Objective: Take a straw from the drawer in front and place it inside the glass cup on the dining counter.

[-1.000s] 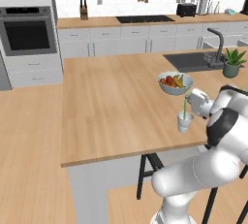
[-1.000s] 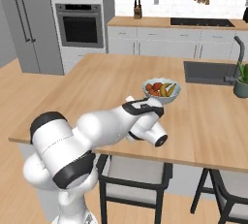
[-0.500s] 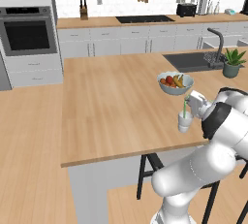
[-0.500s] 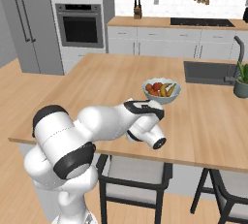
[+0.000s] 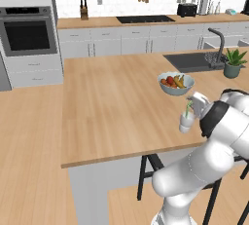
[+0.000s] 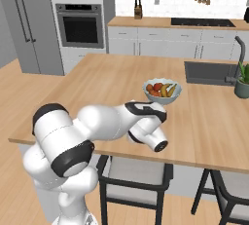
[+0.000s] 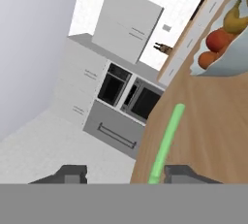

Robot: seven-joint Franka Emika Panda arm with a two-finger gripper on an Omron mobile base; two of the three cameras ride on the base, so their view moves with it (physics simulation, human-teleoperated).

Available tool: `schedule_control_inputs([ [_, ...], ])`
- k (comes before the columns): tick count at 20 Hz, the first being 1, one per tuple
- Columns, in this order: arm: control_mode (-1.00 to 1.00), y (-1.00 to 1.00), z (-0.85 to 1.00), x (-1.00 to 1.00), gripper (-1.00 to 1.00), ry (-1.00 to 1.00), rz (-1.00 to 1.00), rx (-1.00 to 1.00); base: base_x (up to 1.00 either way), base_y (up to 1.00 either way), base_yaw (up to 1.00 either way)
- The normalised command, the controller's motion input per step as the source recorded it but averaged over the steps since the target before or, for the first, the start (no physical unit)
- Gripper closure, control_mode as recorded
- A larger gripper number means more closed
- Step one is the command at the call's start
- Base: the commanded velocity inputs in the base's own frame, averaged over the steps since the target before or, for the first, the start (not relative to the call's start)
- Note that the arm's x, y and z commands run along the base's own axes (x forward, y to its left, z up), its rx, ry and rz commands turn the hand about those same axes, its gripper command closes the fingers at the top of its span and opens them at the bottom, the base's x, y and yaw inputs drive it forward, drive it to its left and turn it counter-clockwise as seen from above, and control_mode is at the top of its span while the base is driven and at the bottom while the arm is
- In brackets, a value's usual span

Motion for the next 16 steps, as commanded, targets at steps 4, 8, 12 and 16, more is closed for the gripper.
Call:
schedule_control_inputs([
  [4,-1.0,0.01,0.0,-0.12,-1.0,0.0,-0.04,0.0,0.0,0.0,0.0],
  [8,-1.0,0.21,0.0,0.0,-1.0,0.0,-0.06,0.0,0.0,0.0,0.0],
  [12,-1.0,0.29,0.0,0.12,-1.0,0.0,-0.07,-0.02,0.0,0.0,0.0],
  [16,-1.0,0.16,0.07,0.19,-1.0,0.03,-0.08,-0.06,0.0,0.0,0.0],
])
